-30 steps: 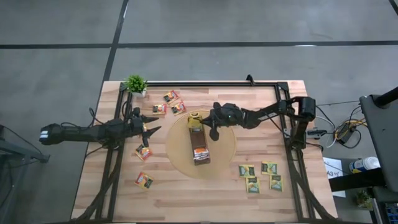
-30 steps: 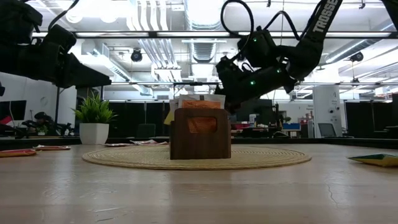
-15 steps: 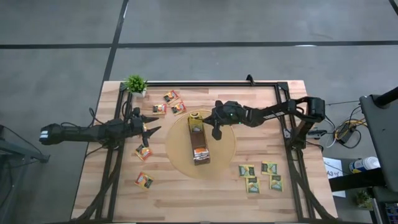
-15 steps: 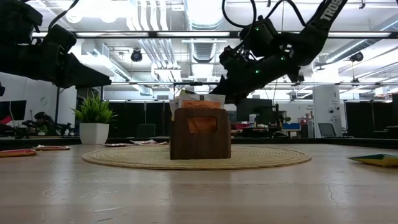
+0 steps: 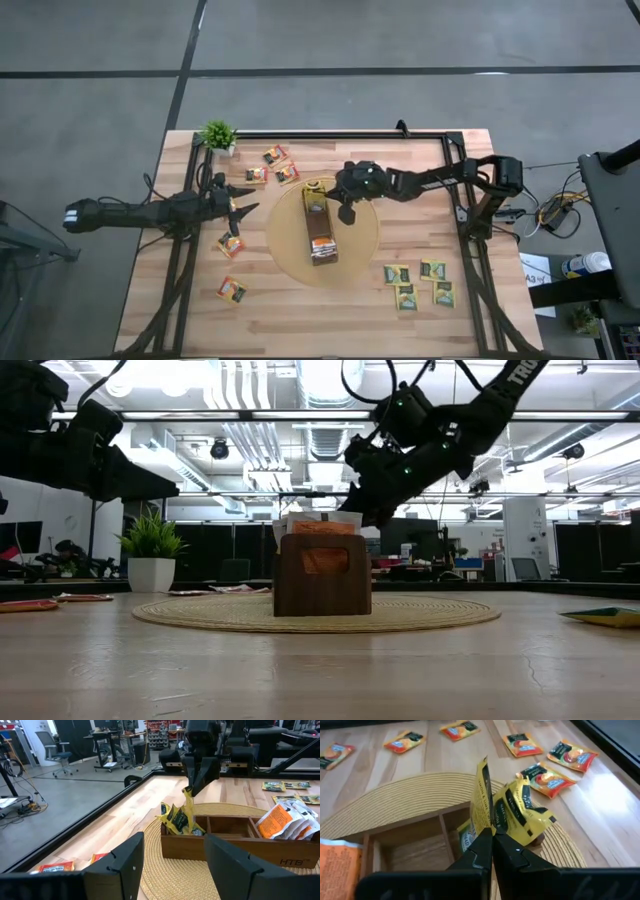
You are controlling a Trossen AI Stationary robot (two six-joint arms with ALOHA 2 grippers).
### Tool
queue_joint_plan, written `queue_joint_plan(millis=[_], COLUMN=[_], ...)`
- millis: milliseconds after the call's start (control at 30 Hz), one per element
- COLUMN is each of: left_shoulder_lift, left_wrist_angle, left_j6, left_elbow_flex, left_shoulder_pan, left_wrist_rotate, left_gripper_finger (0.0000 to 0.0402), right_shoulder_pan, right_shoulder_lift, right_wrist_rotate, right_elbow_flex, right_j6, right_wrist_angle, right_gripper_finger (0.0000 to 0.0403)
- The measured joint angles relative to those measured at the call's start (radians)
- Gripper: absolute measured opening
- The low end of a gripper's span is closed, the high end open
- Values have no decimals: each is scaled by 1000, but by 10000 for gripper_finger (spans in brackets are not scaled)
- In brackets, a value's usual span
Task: Pick & Place Tea
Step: Put the yellow tea bag into the top section of the wooden organizer
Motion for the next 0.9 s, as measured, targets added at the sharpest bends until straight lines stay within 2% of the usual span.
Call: queue_joint_plan(millis=[133, 400, 900], left_shoulder_lift=[0, 0, 0], left_wrist_angle=[0, 0, 0], left_j6=[0, 0, 0], left_elbow_flex=[0, 0, 0], left_shoulder_pan=[0, 0, 1], left_wrist_rotate=[0, 0, 0], left_gripper_finger=[202, 202, 202], right_shoulder_pan=[15, 47, 48], right_shoulder_lift=[0, 0, 1], right_wrist_rotate=[11, 131, 132], right_elbow_flex=[44, 114, 128], right_j6=[-8, -30, -22], right_wrist_angle=[-64, -226, -231], right_gripper_finger=[8, 8, 8])
